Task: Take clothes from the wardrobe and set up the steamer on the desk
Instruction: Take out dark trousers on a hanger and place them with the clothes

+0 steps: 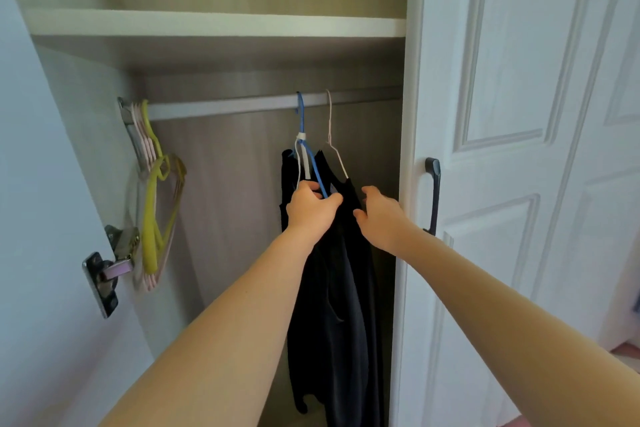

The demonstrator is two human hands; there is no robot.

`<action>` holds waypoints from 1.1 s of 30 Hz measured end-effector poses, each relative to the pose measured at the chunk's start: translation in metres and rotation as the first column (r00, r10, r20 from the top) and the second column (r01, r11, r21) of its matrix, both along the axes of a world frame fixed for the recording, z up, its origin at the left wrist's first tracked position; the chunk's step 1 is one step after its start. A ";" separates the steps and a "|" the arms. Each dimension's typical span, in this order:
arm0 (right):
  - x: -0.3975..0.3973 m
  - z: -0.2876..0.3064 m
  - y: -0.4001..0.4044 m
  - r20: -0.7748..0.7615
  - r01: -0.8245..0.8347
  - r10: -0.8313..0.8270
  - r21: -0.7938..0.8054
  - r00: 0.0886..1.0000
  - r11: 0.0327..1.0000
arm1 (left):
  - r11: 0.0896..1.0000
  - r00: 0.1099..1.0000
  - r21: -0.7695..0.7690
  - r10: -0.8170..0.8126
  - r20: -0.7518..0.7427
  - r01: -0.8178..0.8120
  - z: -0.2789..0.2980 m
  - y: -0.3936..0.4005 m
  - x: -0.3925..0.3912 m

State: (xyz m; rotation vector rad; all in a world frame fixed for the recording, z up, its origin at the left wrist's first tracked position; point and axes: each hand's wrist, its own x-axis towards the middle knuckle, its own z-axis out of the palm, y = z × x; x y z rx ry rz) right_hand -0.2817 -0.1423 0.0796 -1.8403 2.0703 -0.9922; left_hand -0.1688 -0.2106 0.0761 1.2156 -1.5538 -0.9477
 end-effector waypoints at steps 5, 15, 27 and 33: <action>0.000 0.010 -0.024 0.075 -0.020 0.016 0.063 0.997 0.998 | 0.976 0.975 0.213 0.087 -0.205 -0.042 0.022 -0.031 0.011; 0.014 0.023 -0.071 0.576 -0.035 -0.001 0.051 0.818 0.998 | 0.926 0.863 0.306 -0.041 -0.503 0.222 0.048 -0.060 0.006; 0.021 0.014 -0.097 0.774 0.111 -0.018 -0.068 0.632 0.991 | 0.904 0.860 0.368 0.002 -0.511 0.216 0.063 -0.099 -0.004; 0.016 0.026 -0.095 0.776 0.136 0.027 -0.145 0.630 0.980 | 0.897 0.828 0.370 0.009 -0.560 0.241 0.065 -0.102 -0.011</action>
